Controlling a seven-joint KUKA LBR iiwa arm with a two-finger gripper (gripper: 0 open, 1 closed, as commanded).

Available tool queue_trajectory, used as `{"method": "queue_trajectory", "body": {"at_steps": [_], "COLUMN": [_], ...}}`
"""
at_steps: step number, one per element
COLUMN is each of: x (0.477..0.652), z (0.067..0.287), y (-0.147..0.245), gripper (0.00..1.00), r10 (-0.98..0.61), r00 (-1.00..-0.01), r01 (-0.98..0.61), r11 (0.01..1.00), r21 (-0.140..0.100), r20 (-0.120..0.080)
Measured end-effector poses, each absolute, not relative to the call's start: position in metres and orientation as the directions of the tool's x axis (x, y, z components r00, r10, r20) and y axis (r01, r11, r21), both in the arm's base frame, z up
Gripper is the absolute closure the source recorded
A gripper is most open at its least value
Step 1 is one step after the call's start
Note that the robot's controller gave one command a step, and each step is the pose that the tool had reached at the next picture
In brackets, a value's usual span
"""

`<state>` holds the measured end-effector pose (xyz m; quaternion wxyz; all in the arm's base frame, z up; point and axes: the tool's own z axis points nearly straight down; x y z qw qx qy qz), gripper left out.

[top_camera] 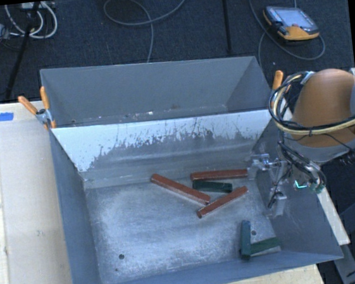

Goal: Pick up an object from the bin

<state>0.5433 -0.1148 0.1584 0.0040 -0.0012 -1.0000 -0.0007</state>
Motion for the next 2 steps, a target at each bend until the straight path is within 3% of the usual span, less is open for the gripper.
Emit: {"method": "queue_trajectory", "body": {"at_steps": [1, 2], "x": [0.591, 0.581], "z": [0.068, 0.101], "y": [-0.061, -0.057], "gripper": [0.0, 0.0], "r10": [-0.105, -0.472], "r00": [-0.994, -0.882], "r01": [-0.105, -0.472], "r11": [0.994, 0.882], "r21": [0.002, 0.0], "r20": [-0.004, -0.003]}}
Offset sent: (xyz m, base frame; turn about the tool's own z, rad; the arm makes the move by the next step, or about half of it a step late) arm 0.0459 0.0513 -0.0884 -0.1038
